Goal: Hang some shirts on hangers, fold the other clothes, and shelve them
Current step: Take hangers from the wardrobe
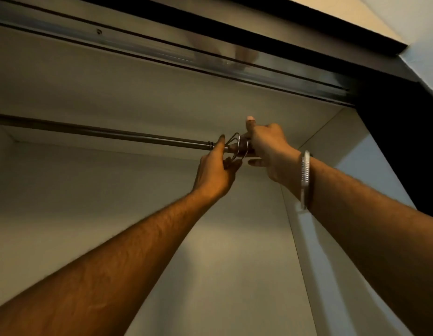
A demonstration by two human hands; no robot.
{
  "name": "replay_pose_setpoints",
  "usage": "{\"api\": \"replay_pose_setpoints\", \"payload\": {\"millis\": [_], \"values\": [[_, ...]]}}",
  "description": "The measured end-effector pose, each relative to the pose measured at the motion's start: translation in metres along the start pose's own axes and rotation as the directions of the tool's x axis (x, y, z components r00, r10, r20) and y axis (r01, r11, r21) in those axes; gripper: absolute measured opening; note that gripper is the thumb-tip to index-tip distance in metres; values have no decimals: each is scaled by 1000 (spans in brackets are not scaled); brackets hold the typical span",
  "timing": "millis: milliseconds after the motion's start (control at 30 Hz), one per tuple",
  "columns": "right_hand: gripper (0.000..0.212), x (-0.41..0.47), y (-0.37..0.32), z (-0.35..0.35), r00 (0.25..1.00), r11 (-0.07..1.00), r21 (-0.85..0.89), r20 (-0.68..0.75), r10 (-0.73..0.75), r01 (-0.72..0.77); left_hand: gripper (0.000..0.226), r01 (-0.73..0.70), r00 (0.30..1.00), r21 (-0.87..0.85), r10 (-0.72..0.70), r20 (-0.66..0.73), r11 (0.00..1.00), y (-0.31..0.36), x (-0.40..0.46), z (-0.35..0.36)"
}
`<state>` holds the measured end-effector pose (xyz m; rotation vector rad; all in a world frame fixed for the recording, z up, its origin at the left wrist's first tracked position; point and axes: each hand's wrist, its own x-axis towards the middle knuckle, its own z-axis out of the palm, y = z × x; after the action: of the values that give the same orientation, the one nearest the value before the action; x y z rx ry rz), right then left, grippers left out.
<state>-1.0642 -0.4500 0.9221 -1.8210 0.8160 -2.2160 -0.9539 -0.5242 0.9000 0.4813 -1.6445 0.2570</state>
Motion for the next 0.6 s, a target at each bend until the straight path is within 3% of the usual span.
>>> {"api": "replay_pose_setpoints", "payload": {"millis": [167, 367, 600], "values": [[24, -9, -12, -4, 999, 1000, 15, 44, 18, -19, 52, -77, 994, 12, 77, -77, 997, -20, -10, 5], [18, -14, -18, -2, 996, 994, -105, 89, 21, -11, 30, -150, 970, 72, 161, -182, 986, -25, -8, 8], [23, -18, -26, 4, 999, 1000, -10, 49, -6, 6, 20, -255, 953, 248, 286, -99, 935, -65, 3, 0]]}}
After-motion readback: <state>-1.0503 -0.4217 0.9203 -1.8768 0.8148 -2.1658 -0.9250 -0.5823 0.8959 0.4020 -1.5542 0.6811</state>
